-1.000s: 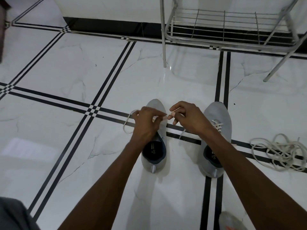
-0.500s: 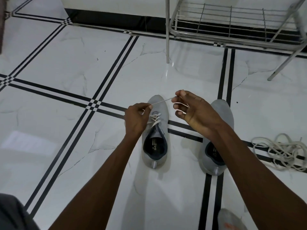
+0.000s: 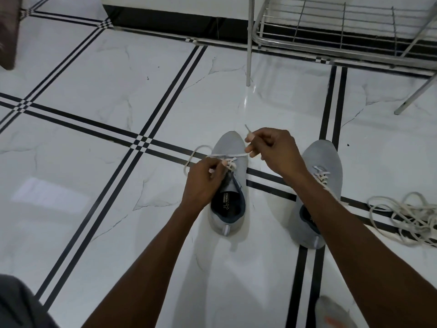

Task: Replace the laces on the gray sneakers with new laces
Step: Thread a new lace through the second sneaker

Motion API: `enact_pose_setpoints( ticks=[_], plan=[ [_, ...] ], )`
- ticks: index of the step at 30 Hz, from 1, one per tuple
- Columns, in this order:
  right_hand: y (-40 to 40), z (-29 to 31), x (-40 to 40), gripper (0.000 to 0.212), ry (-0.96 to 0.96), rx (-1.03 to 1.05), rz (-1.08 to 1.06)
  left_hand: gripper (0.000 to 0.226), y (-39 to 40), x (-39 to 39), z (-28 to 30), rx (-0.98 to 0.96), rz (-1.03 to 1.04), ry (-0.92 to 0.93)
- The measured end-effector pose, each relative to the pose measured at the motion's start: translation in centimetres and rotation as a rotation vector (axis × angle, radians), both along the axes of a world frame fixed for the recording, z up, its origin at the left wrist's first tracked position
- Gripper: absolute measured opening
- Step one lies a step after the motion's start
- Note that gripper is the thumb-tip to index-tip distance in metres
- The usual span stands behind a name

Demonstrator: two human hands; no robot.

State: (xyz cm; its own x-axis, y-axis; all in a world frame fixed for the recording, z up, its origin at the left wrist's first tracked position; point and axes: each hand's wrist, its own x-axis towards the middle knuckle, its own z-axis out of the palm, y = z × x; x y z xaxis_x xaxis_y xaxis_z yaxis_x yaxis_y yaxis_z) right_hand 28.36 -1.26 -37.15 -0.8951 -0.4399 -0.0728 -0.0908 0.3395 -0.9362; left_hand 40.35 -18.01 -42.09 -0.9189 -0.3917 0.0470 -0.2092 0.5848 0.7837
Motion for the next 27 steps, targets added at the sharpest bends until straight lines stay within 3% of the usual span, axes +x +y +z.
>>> enact_pose_setpoints(
  ticks=[3,6,10,14,16,21,27],
  plan=[
    [-0.4,-2.2,0.3,0.011,0.183,0.238,0.069,0.023,-0.1,0.9,0.3,0.032,0.087,0.038],
    [-1.1,-2.9,0.8,0.011,0.259,0.27,0.179,0.02,0.4,1.5,0.3,0.062,0.079,-0.016],
    [-2.2,-2.8,1.7,0.019,0.221,0.267,0.23,0.037,0.5,1.9,-1.0,-0.003,0.011,-0.134],
    [-2.9,-3.5,2.4,0.01,0.16,0.238,0.227,0.027,1.0,2.1,-1.1,0.018,0.125,-0.099],
    [-2.9,-3.6,2.6,0.009,0.163,0.253,0.218,0.022,1.0,2.2,-1.2,0.091,0.198,-0.079],
    [-3.0,-3.8,2.2,0.014,0.163,0.354,0.285,0.018,0.7,2.5,-1.9,0.494,0.269,-0.064],
    [-3.7,-4.6,2.5,0.013,0.186,0.425,0.33,0.02,1.2,2.3,-2.0,0.605,0.257,-0.049]
  ],
)
